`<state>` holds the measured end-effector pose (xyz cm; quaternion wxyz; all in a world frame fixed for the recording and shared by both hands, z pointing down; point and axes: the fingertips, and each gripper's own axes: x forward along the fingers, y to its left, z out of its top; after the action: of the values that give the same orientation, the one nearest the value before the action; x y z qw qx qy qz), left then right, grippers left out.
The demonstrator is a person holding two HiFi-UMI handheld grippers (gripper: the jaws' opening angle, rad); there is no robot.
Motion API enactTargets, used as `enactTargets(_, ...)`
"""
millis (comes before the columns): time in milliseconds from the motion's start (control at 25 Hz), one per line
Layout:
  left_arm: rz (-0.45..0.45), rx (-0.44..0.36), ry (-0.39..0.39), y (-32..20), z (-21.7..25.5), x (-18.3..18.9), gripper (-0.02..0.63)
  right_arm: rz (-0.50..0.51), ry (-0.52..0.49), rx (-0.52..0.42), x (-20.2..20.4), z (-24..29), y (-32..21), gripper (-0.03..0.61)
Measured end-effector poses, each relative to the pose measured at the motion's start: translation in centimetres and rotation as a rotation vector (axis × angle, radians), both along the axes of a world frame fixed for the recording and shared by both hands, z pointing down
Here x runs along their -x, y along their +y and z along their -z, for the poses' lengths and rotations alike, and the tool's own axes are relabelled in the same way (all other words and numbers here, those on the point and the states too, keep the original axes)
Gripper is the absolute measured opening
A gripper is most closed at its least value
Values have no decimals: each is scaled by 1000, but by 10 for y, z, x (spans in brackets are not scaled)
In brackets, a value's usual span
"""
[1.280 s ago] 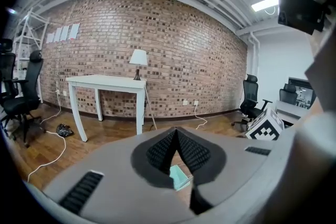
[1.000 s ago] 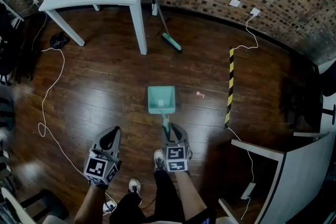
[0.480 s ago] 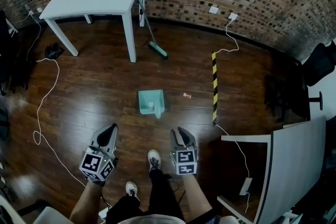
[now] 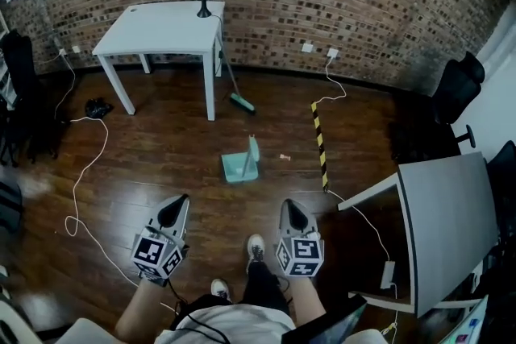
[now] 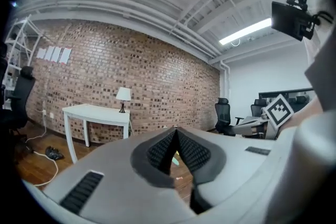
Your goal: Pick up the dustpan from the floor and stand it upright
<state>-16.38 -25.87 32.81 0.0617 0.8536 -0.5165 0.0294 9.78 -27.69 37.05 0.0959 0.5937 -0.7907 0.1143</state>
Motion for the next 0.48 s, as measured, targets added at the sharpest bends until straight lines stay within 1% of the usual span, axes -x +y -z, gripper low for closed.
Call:
enactTargets(120, -3, -38, -24, 32, 19, 22, 6, 4, -42, -87, 20, 44, 31, -17)
enactTargets(280, -16, -66, -57, 51, 34, 29, 6, 39, -78, -176, 31, 89, 51, -17)
enactTargets(440, 10, -65, -25, 59, 46, 28, 5, 174, -128, -253, 45, 122, 65, -17)
enactTargets(480, 10, -68, -29, 61, 49, 25, 5, 203, -136, -273, 48, 129, 68, -17)
